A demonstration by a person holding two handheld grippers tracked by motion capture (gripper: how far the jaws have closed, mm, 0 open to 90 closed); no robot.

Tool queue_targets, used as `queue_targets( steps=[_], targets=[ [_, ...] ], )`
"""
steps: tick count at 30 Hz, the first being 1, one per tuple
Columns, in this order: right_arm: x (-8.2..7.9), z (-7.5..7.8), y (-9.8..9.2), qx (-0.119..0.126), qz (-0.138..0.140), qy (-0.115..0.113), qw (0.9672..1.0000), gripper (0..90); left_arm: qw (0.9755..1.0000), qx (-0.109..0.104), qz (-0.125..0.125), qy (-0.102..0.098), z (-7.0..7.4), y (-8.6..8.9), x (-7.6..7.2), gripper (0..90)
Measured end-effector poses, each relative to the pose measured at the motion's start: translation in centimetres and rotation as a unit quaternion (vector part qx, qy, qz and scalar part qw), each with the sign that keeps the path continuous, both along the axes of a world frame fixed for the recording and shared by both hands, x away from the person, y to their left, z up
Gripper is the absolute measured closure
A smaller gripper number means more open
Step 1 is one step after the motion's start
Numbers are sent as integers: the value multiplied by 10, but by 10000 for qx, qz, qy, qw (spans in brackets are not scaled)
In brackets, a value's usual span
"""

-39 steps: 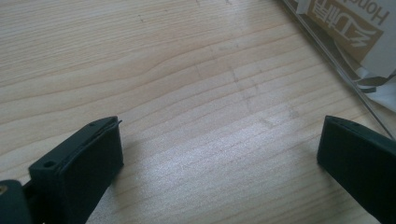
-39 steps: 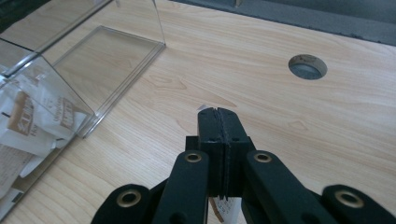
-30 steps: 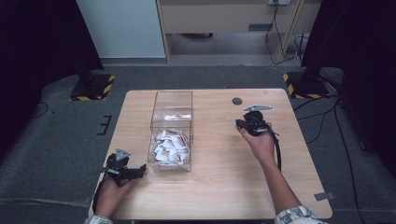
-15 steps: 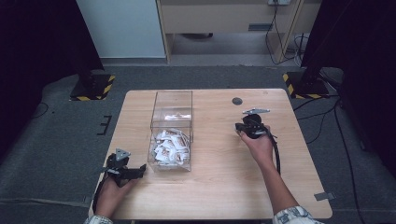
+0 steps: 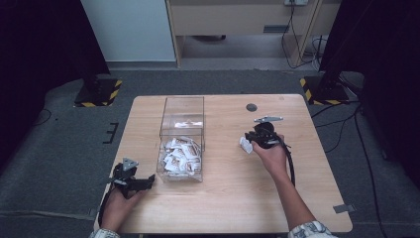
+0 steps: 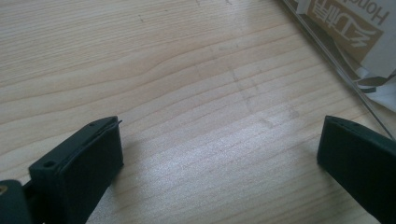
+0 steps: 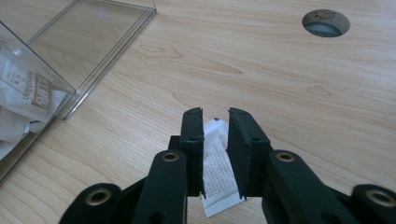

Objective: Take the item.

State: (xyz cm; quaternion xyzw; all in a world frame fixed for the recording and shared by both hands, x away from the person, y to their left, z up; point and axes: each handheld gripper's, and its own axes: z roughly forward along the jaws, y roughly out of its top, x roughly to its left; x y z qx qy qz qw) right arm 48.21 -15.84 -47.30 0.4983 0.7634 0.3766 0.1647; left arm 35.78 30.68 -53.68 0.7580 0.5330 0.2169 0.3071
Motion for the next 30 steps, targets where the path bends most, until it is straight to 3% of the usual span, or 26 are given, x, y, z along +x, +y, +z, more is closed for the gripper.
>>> queue_targets(
  steps=[5,13,19,21,26,30],
  targets=[
    [-4,5,2,69,-29,-33,10000,624,10000,-1,0,1,0,0,0,0],
    [-21,9,4,52,61,-53,10000,321,10000,1,-1,1,0,0,0,0],
    [-42,2,1,34,146,0,9999,222,10000,1,0,1,0,0,0,0],
    [-48,-2,-1,66,202,153,9997,198,10000,-2,-1,2,0,0,0,0],
    [-69,-9,-5,76,278,154,9995,138,10000,0,-1,1,0,0,0,0],
    [-93,-25,-11,-27,266,252,9993,84,10000,0,-2,3,0,0,0,0]
  ],
)
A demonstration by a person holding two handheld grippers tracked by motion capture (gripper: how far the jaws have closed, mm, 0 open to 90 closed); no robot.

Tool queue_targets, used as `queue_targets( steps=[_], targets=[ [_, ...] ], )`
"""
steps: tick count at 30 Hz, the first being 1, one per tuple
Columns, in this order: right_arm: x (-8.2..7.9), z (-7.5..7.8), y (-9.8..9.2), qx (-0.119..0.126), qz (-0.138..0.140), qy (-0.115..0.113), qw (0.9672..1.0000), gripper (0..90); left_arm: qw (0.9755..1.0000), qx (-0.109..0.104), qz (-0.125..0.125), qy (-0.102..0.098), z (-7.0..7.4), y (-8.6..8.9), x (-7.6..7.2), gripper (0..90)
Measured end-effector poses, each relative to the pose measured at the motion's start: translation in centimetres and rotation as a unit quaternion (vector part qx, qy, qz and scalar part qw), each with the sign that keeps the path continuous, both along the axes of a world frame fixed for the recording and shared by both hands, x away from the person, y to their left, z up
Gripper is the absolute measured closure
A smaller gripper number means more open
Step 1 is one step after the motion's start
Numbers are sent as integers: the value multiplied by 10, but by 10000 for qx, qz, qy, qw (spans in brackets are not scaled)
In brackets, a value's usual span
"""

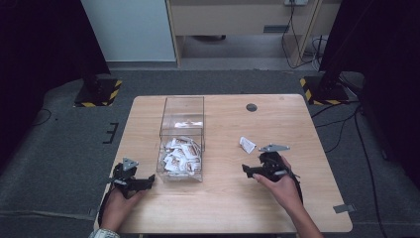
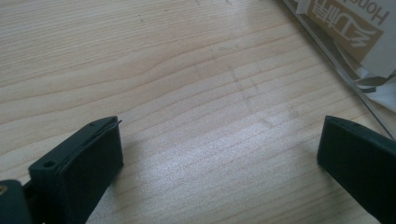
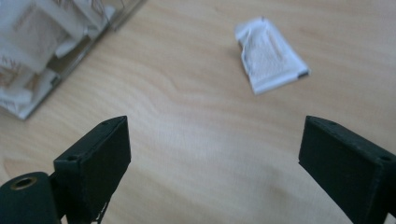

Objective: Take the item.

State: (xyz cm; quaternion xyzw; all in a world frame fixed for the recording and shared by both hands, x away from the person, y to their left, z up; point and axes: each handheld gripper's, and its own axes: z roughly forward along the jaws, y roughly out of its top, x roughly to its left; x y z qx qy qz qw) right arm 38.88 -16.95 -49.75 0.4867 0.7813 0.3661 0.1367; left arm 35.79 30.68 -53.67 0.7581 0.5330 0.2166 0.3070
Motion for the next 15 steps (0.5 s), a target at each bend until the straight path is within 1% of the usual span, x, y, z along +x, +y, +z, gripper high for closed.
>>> queue_targets(
  steps=[1,2,4,6,8,9,12,13,14,15],
  targets=[
    [0,0,0,0,0,0,10000,84,10000,0,0,-1,0,0,0,0],
    [-5,-5,-1,-87,13,54,9999,79,10000,0,0,-2,0,0,0,0],
    [-13,-13,-2,-257,54,65,9996,72,10000,0,1,-1,0,0,0,0],
    [-17,-21,-2,-430,83,144,9989,70,10000,3,1,-1,0,0,0,0],
    [-16,-24,-2,-449,79,168,9988,65,10000,5,0,0,0,0,0,0],
    [-15,-27,0,-521,52,169,9985,67,10000,4,0,-1,0,0,0,0],
    [-14,-31,2,-521,40,212,9984,58,10000,7,-1,-1,0,0,0,0],
    [-15,-33,5,-600,41,106,9981,53,10000,8,-1,-1,0,0,0,0],
    [-17,-34,7,-681,46,60,9976,50,10000,6,0,-2,0,0,0,0],
    [-17,-34,7,-681,46,60,9976,50,10000,7,-1,-1,0,0,0,0]
  ],
)
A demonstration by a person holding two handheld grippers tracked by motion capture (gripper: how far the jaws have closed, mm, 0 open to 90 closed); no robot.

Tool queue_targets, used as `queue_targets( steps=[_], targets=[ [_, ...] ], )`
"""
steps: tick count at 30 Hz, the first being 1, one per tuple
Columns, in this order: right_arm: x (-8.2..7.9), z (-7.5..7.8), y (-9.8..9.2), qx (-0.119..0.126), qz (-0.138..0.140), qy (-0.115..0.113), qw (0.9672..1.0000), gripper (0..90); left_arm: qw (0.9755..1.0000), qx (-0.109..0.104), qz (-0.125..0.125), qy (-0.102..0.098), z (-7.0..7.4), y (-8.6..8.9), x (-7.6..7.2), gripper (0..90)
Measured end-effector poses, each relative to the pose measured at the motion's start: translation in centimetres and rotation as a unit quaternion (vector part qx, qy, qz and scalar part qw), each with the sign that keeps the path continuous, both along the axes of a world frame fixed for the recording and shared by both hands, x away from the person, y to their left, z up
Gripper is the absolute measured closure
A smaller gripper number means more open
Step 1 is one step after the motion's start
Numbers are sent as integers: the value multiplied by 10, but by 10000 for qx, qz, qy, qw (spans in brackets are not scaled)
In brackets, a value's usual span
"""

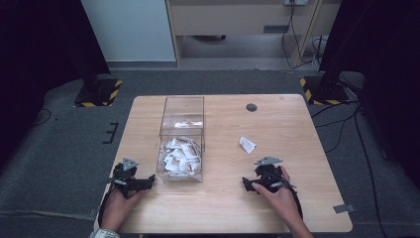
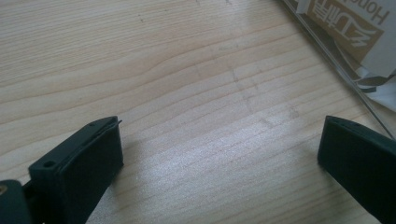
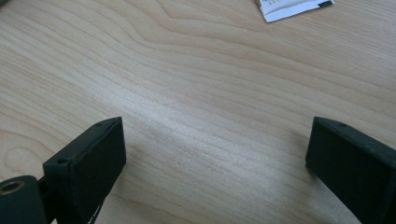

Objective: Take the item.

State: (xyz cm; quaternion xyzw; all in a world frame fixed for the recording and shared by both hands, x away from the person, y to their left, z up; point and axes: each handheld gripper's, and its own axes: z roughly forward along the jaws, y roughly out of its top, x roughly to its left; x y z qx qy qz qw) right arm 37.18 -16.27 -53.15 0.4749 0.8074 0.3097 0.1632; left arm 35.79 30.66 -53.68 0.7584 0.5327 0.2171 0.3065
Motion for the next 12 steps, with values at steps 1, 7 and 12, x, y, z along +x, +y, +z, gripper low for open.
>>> queue_targets(
  steps=[1,7,12],
  targets=[
    [-1,-1,0,-24,6,-36,10000,52,10000,0,-1,0,0,0,0,0],
    [-4,-8,-1,62,9,-365,9993,21,10000,1,-1,0,0,0,0,0],
    [-4,-7,-1,64,7,-361,9993,20,10000,0,0,1,0,0,0,0]
  ],
)
